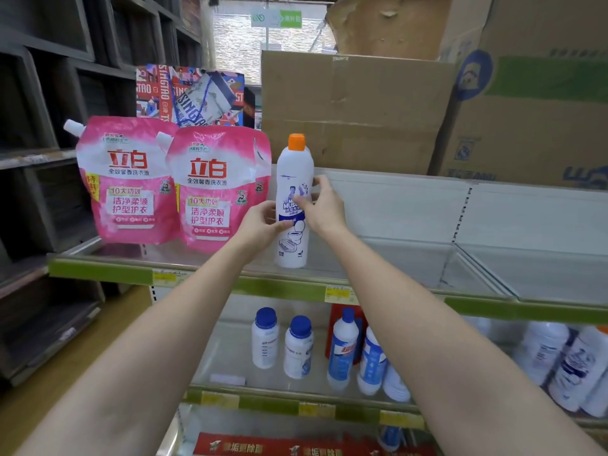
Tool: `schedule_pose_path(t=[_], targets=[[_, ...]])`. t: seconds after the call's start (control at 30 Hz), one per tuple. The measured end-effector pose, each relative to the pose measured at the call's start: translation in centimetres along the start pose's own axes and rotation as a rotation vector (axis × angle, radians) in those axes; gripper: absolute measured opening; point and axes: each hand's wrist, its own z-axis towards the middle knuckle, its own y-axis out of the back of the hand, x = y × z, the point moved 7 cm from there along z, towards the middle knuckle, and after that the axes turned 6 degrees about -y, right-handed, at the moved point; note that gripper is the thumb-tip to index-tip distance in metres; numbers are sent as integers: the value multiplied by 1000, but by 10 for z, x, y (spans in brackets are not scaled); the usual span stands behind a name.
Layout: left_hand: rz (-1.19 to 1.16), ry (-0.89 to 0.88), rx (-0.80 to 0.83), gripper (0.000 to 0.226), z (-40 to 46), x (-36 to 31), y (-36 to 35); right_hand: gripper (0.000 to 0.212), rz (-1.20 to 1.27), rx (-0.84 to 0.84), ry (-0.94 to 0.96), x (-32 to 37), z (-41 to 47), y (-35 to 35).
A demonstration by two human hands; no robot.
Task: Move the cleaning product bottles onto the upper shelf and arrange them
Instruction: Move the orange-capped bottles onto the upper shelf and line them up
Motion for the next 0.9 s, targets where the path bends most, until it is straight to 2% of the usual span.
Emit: schedule_pose_path(t=[0.27,0.53,0.63,0.8,0.9], targets=[[200,8,-86,30,6,3,6,35,-3,20,-7,1,8,-5],[202,51,-82,33,0,1,8,32,39,6,-70,-1,0,0],[275,51,-85,32,-4,-9,7,32,29,20,-133,-8,-5,1],[533,76,-67,14,-15,-30,3,32,-48,75,-198,-15,-16,7],[578,119,-89,10,-27,-29,3,27,-62,99,-189,-16,-20,16]])
